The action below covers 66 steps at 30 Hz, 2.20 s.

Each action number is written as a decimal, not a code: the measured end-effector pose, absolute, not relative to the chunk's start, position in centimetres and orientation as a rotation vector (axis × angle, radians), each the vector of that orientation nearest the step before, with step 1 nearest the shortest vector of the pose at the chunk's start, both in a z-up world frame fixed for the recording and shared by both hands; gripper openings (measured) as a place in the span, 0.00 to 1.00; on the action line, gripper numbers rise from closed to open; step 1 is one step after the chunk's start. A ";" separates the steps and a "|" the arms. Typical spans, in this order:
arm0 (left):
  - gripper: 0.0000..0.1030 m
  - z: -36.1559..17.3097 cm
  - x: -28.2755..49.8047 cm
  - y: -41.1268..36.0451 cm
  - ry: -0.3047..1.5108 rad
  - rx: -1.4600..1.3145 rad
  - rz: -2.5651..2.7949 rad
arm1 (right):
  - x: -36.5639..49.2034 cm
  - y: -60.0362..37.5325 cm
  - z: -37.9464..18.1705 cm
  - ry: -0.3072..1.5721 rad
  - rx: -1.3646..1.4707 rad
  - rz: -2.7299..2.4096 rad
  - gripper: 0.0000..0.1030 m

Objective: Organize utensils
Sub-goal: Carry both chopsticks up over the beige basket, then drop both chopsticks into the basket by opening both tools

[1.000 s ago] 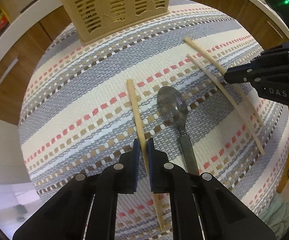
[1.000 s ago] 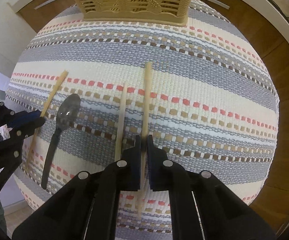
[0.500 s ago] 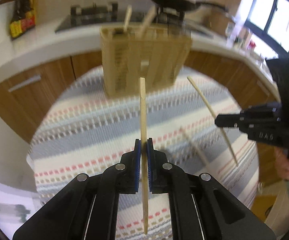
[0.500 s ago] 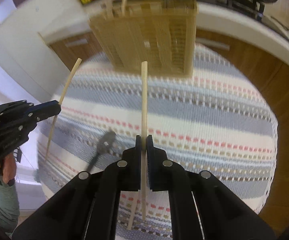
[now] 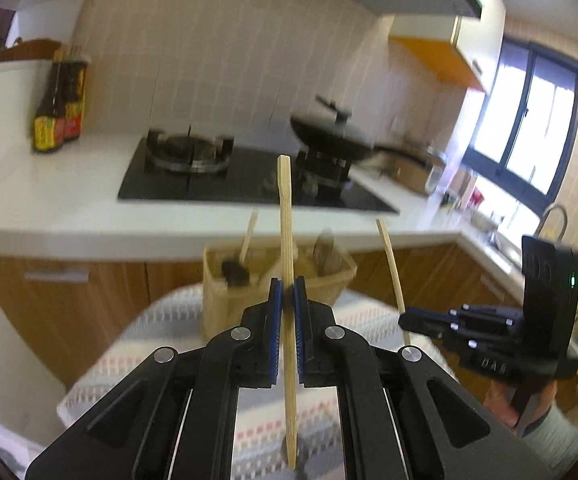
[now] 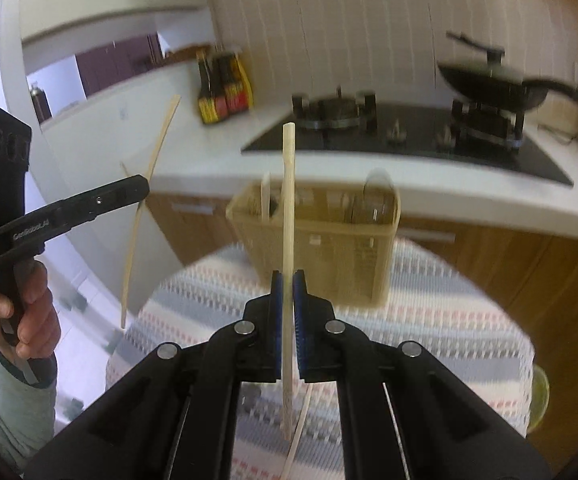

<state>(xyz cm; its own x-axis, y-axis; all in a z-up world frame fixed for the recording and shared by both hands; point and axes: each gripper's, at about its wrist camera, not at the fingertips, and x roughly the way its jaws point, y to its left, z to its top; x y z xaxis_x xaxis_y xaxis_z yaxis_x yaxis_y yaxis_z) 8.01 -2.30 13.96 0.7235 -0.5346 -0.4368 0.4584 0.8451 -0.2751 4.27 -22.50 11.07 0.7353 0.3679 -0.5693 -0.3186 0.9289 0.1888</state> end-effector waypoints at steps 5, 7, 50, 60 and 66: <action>0.04 15.4 10.0 -2.6 0.442 -0.177 -0.554 | 6.1 -23.7 13.1 0.524 0.092 0.368 0.04; 0.04 15.6 11.0 -2.7 0.402 -0.191 -0.556 | 6.7 -24.2 14.0 0.474 0.095 0.347 0.04; 0.23 9.8 17.9 -2.4 0.204 -0.226 -0.506 | 15.6 -27.0 8.7 0.290 0.123 0.220 0.34; 0.33 11.1 14.2 -1.1 0.205 -0.217 -0.521 | 11.0 -27.7 9.2 0.329 0.121 0.177 0.53; 0.42 12.7 11.2 -1.0 0.196 -0.194 -0.535 | 9.1 -26.7 10.0 0.417 0.087 0.177 0.53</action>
